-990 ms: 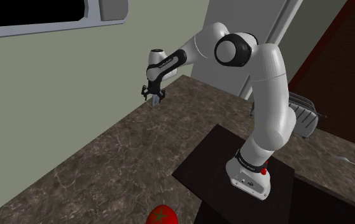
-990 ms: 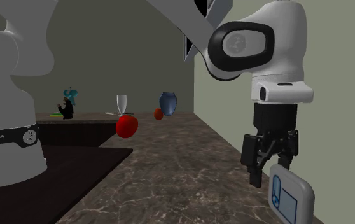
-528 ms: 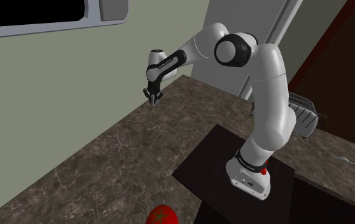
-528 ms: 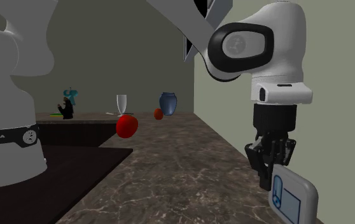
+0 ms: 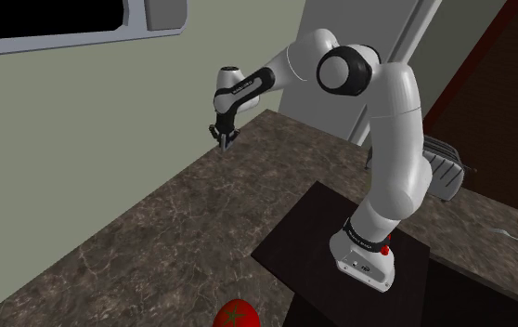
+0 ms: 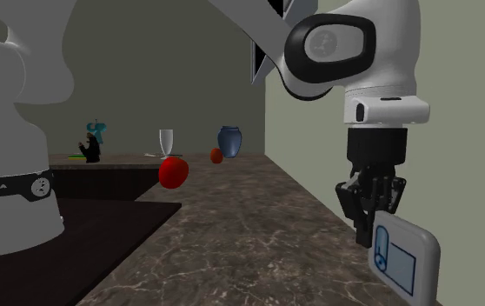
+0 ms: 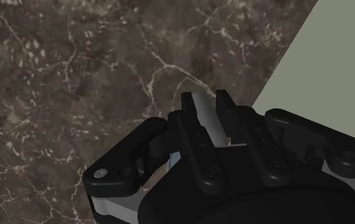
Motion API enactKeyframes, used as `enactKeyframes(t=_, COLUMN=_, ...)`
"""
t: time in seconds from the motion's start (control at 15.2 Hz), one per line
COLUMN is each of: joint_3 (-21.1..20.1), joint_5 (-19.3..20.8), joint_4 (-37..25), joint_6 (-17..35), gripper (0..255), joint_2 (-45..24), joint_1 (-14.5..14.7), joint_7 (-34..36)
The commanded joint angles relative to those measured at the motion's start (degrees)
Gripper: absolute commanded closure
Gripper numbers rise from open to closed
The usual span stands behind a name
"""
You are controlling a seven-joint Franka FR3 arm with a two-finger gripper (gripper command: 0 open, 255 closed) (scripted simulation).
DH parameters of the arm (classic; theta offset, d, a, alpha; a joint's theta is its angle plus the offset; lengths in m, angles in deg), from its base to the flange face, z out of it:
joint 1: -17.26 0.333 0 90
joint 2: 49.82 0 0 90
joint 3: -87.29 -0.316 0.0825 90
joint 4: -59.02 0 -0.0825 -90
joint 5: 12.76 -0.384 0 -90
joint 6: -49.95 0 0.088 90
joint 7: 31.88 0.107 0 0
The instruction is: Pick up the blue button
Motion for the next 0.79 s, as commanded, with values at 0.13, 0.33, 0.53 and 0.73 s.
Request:
enactKeyframes(t=0.13, joint_3=-0.1, joint_5=-0.1, joint_4=-0.1, joint_6=-2.1, gripper=255, joint_2=2.0, joint_1=-0.1, joint_7=-0.1)
enactKeyframes(t=0.33, joint_3=-0.1, joint_5=-0.2, joint_4=-0.3, joint_6=-3.8, gripper=255, joint_2=3.5, joint_1=-0.1, joint_7=-0.2)
enactKeyframes(t=0.53, joint_3=-0.2, joint_5=-0.2, joint_4=-0.6, joint_6=-5.5, gripper=255, joint_2=4.8, joint_1=-0.1, joint_7=-0.2)
enactKeyframes(t=0.73, joint_3=-0.2, joint_5=-0.3, joint_4=-0.8, joint_6=-6.1, gripper=255, joint_2=5.3, joint_1=-0.1, joint_7=-0.2)
